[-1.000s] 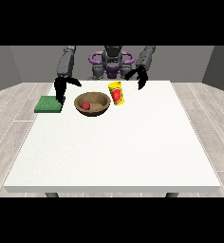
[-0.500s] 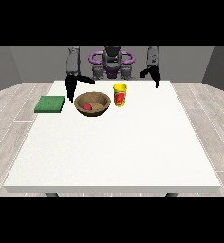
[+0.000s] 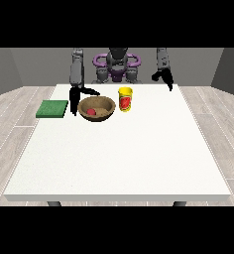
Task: Pick the cup and pour the ball into the bowl, then pick the bowl and place it on the pad
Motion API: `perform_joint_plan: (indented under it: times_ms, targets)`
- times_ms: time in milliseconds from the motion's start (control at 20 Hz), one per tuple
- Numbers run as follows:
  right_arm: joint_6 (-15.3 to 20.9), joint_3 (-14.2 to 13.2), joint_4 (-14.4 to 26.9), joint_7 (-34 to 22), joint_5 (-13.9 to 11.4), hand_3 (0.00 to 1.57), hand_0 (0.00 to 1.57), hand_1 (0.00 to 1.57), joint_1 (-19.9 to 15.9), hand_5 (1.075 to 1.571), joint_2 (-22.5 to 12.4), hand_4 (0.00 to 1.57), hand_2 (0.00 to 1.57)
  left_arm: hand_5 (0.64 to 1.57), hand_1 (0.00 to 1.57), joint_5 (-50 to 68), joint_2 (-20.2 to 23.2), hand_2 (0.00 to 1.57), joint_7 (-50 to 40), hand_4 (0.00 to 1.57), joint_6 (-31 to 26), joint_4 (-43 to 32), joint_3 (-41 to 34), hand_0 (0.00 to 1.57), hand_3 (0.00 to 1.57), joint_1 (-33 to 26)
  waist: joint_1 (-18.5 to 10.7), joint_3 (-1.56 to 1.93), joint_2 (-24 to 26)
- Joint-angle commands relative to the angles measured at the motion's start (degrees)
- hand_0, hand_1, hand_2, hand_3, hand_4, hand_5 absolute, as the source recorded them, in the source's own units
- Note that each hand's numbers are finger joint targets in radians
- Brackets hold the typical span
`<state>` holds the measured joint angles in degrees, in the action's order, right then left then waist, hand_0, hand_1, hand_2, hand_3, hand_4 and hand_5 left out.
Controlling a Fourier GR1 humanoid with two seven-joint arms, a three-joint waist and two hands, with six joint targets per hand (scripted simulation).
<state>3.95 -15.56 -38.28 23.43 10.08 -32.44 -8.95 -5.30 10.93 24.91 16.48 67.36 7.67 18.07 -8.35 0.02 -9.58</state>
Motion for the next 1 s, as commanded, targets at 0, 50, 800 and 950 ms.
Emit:
perform_joint_plan:
  times_ms: [0, 50, 800, 950]
  targets:
    - [-2.4, -0.7, 3.2, 6.6, 0.6, 0.00, 0.00, 0.00, 0.9, 1.565, 0.5, 0.00, 0.00, 1.444, 0.00, 0.4, 2.3, 0.00, 0.9, 0.91, -2.1, 2.0, -2.2, 0.00, 0.00, 1.9, -1.0, 0.03, -4.9]
    - [0.5, -0.9, 4.6, 5.9, 0.5, 0.00, 0.00, 0.00, -0.1, 1.567, 1.9, 0.00, 0.00, 1.446, 0.00, 0.2, 3.6, 0.00, -2.9, 0.91, -4.2, 4.1, -1.5, 0.00, 0.00, 0.9, -2.5, 0.03, -2.3]
    - [14.0, 2.2, 8.7, -7.7, -4.6, 0.55, 1.57, 1.57, -1.4, 1.467, -0.2, 0.88, 1.57, 1.433, 0.00, 0.7, 4.1, 0.00, -3.4, 0.90, -5.2, -0.2, -5.3, 0.00, 0.00, 0.8, 1.0, -0.03, 2.6]
    - [17.9, 4.1, 6.9, -12.9, -6.1, 0.61, 1.57, 1.57, -3.3, 1.506, 1.0, 0.85, 1.57, 1.431, 0.00, 1.4, 3.2, 0.00, 2.3, 0.92, -5.6, -4.9, -7.2, 0.00, 0.00, -2.5, 2.5, -0.04, 4.4]
